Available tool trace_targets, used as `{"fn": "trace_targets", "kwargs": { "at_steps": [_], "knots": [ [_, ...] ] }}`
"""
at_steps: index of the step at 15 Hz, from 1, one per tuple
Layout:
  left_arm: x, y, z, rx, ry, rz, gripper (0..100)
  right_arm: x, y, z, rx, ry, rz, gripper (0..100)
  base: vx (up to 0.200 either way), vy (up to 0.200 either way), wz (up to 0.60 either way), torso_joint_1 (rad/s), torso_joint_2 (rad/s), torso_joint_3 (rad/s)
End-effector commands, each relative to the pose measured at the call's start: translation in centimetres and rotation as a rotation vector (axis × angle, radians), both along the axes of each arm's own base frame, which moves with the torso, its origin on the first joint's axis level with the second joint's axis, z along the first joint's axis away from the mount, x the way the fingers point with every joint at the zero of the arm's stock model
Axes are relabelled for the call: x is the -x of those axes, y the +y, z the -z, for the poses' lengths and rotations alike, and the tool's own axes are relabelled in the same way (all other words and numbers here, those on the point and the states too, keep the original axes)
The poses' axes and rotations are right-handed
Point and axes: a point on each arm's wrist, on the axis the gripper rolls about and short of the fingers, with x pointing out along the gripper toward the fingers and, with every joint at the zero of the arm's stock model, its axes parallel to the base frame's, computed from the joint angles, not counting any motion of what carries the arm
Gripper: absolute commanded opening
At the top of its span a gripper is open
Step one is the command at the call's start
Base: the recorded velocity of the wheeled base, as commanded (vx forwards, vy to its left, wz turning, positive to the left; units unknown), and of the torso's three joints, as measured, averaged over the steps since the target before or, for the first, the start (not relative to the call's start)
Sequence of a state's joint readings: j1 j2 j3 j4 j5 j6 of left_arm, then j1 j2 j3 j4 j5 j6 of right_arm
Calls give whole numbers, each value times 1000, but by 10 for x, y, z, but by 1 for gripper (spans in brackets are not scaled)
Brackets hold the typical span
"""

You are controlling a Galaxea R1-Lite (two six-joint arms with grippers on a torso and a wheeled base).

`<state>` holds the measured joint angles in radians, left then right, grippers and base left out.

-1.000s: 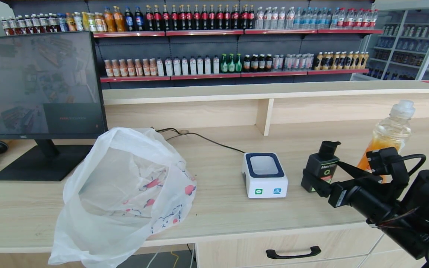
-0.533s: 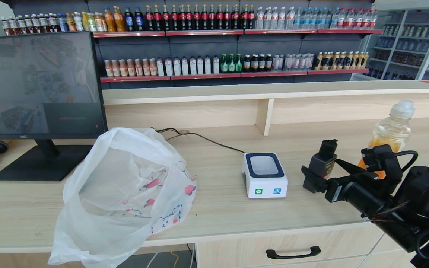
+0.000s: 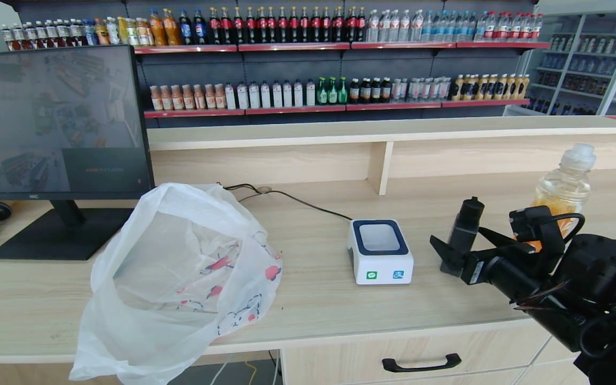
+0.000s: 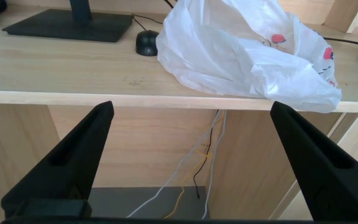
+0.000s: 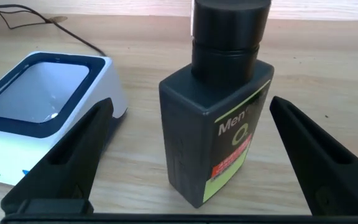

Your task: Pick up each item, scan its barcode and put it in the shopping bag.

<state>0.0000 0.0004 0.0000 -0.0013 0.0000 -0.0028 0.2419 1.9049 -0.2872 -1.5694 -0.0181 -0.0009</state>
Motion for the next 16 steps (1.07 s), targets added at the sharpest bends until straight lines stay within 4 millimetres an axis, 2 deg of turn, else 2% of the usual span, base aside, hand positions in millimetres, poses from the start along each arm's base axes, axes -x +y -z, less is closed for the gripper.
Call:
{"fn": "trace_targets", "kwargs": {
  "at_steps": [1, 11, 16],
  "knots": [
    [0, 0, 0, 0, -1, 0, 100, -5, -6, 3, 0, 5, 21, 100, 0, 0, 0, 0, 0, 0],
    [0, 0, 0, 0, -1, 0, 100, -26, -2, -3, 21, -60, -53, 100, 0, 0, 0, 0, 0, 0],
    [0, 0, 0, 0, -1, 0, 100, -28, -1, -2, 26, -58, -65, 100, 0, 0, 0, 0, 0, 0]
  ]
}}
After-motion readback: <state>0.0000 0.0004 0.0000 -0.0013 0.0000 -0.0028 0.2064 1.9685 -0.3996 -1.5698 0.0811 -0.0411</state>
